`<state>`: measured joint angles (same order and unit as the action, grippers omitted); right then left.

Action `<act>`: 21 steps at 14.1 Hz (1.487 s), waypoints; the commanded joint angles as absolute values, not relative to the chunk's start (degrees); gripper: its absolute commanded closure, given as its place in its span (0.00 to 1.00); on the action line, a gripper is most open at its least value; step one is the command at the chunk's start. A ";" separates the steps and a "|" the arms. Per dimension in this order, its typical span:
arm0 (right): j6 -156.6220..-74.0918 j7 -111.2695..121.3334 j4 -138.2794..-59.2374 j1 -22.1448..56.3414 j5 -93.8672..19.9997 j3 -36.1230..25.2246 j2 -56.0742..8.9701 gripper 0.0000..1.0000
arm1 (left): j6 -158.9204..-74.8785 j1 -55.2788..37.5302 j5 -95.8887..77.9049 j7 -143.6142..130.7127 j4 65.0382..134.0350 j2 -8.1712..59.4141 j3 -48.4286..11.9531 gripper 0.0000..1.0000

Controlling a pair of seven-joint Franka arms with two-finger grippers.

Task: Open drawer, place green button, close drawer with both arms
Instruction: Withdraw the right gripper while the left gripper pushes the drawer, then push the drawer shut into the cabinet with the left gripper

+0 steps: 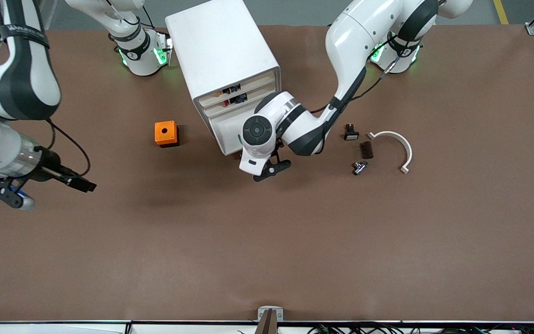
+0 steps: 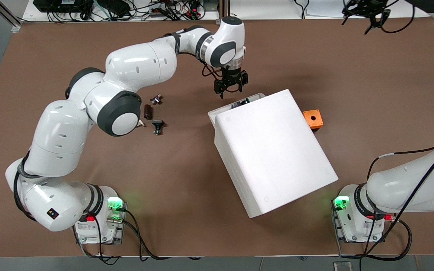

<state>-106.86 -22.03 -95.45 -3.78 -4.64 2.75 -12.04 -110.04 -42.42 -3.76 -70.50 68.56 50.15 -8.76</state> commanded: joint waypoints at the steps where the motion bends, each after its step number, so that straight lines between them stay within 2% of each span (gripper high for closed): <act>1: -104.68 -11.98 -96.15 -8.51 -4.48 3.78 -8.71 0.00 | -111.00 -43.68 -3.60 -71.63 69.70 49.83 -8.79 0.01; 10: -98.44 7.02 -96.50 -10.37 0.61 3.78 0.52 0.00 | -111.53 -45.26 -16.33 -71.46 72.07 50.19 -8.79 0.01; 21: -95.62 6.86 -92.73 -9.58 0.70 3.87 1.23 0.00 | -111.62 -45.44 -32.07 -70.40 74.62 51.50 -10.02 0.01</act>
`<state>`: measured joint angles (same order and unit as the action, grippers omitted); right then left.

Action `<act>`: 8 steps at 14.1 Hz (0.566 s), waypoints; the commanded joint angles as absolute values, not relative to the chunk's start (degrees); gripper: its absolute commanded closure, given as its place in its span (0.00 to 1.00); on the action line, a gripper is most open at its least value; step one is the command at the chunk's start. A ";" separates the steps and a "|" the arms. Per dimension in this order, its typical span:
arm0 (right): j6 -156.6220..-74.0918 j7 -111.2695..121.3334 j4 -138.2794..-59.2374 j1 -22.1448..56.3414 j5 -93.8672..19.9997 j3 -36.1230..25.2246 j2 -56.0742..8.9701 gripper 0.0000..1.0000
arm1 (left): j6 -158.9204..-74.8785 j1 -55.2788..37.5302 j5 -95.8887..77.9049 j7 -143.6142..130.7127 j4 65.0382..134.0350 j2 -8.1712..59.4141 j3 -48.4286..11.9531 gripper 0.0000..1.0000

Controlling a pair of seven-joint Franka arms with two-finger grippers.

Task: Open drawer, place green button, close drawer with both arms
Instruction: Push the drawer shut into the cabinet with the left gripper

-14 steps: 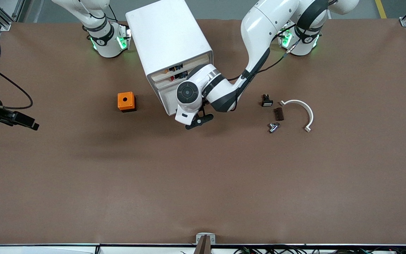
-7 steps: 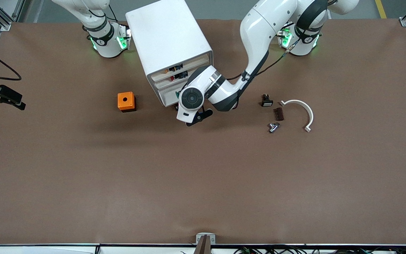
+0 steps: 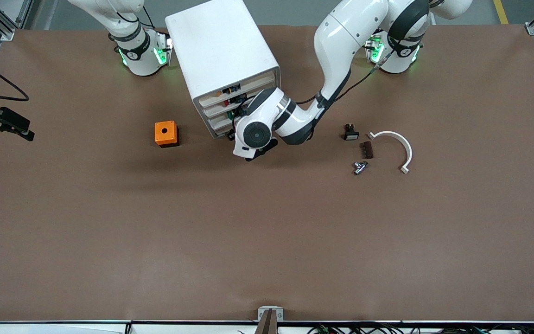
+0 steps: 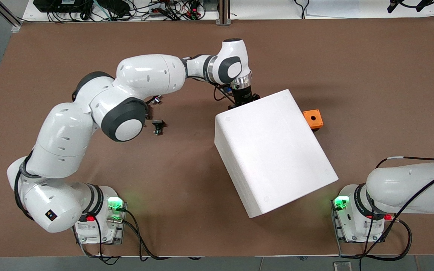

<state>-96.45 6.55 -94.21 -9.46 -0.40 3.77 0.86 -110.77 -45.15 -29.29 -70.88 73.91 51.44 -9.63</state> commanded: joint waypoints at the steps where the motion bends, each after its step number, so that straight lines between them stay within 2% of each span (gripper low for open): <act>1: -95.54 6.94 -92.38 -9.58 0.79 3.87 1.23 0.00 | -111.62 -45.44 -32.78 -70.40 74.79 51.42 -10.02 0.01; 8: -95.45 6.77 -90.36 -9.93 0.79 3.87 0.97 0.00 | -111.62 -44.65 -26.84 -70.22 74.71 50.54 -9.49 0.01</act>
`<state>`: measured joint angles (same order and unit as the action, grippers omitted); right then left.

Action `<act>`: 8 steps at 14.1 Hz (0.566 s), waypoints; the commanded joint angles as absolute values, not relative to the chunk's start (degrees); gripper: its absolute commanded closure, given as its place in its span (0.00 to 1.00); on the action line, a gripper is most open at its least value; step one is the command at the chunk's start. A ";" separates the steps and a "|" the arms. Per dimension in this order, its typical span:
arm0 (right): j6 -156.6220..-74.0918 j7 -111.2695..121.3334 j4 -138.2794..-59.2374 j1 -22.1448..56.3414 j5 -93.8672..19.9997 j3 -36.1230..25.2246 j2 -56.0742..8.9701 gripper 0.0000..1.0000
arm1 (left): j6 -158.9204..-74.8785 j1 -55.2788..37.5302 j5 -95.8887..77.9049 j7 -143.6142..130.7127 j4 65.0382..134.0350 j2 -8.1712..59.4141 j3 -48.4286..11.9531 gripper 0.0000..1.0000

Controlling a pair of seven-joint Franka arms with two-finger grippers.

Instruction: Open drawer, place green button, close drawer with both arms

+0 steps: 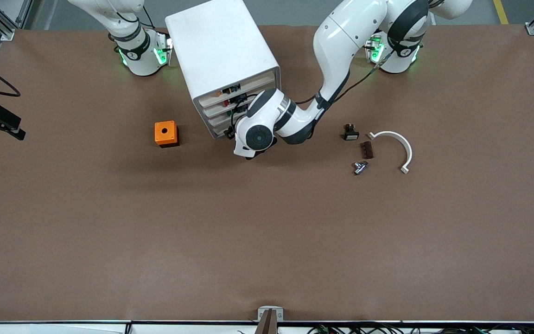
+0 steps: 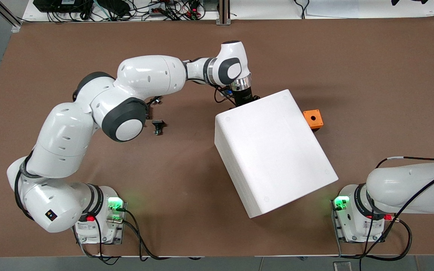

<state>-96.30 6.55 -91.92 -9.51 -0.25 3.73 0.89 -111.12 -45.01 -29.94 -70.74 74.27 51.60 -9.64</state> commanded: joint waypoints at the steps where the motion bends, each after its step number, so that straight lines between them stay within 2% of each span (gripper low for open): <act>1: -95.45 6.77 -90.26 -9.93 0.79 3.78 0.88 0.00 | -111.62 -44.30 -23.94 -70.49 74.53 50.19 -9.41 0.01; 5: -95.27 6.77 -90.26 -9.93 0.79 3.78 0.88 0.00 | -110.92 -40.45 -16.44 -70.75 73.04 46.51 -8.35 0.01; 8: -95.27 6.77 -90.26 -9.93 0.79 3.78 0.88 0.00 | -109.96 -35.44 -13.38 -68.74 73.30 38.61 -8.17 0.01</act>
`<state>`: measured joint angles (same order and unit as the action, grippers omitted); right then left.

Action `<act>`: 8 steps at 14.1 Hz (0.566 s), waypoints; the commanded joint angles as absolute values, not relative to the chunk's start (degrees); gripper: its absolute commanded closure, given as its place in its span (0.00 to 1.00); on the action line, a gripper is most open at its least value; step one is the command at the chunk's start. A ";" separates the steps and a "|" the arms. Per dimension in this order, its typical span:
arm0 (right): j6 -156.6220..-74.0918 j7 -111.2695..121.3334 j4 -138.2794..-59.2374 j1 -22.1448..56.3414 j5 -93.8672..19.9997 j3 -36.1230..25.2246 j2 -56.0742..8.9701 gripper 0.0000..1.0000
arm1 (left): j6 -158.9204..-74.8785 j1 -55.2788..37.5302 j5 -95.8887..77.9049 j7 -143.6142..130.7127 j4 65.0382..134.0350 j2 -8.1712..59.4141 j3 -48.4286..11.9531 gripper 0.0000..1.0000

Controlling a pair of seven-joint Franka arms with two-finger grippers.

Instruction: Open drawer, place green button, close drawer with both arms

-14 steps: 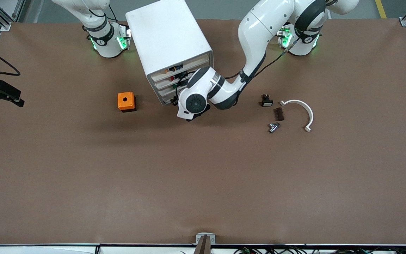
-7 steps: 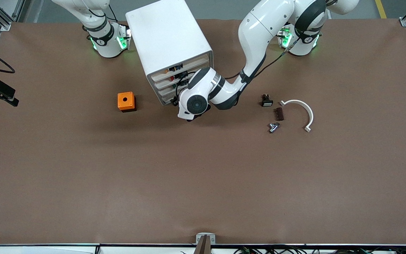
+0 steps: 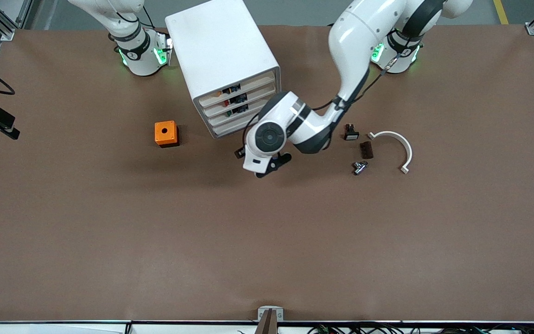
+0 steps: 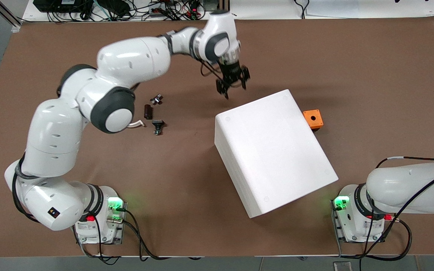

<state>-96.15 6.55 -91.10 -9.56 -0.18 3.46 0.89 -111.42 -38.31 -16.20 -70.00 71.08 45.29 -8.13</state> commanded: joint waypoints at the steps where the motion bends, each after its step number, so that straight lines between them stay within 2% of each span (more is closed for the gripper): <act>1: -95.27 6.77 -90.26 -9.93 0.79 3.78 0.97 0.00 | -107.69 -34.38 -11.71 -68.38 73.30 36.41 -8.17 0.01; 5: -95.27 6.77 -90.26 -9.93 0.79 3.78 0.88 0.00 | -94.97 -29.46 -3.00 -66.46 73.39 27.09 -8.17 0.01; 8: -95.27 6.77 -90.26 -9.93 0.79 3.78 0.88 0.00 | -84.41 -23.23 -1.32 -51.12 73.39 21.81 -8.17 0.01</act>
